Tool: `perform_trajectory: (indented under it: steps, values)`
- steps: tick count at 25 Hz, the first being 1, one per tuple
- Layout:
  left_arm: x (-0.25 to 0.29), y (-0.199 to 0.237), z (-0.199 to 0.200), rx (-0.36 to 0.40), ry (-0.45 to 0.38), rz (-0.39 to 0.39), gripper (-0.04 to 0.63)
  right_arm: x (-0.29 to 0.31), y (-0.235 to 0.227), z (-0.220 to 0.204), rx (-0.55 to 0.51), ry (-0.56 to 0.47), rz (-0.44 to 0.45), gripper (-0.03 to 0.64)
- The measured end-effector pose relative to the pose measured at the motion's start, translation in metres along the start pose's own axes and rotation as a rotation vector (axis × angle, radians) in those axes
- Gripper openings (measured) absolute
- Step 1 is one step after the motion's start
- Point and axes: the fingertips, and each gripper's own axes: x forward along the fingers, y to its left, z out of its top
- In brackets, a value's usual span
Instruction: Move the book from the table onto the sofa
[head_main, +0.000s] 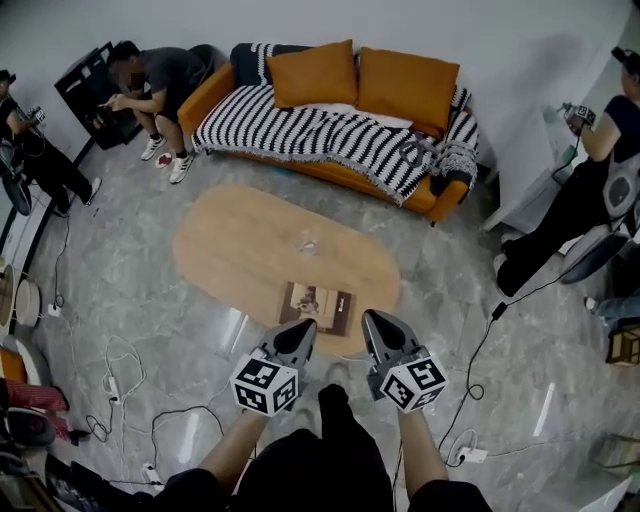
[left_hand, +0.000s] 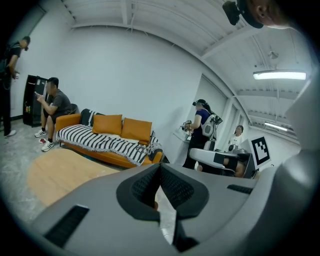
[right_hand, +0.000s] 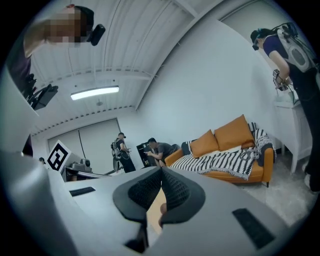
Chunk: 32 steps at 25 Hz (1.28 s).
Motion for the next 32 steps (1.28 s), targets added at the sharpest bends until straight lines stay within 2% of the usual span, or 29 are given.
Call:
perform_trajectory:
  steps: [11, 16, 25, 32]
  values:
    - [0.032, 0.019, 0.006, -0.043, 0.020, 0.080, 0.014, 0.033, -0.036, 0.002, 0.023, 0.065, 0.069, 0.025]
    - [0.043, 0.034, -0.002, -0.052, 0.033, 0.095, 0.014, 0.045, -0.045, -0.012, 0.033, 0.095, 0.078, 0.025]
    - [0.078, 0.094, -0.051, -0.103, 0.089, 0.093, 0.014, 0.085, -0.080, -0.079, 0.108, 0.142, 0.018, 0.025]
    - [0.092, 0.139, -0.079, -0.095, 0.143, 0.078, 0.014, 0.105, -0.104, -0.119, 0.177, 0.158, -0.051, 0.025]
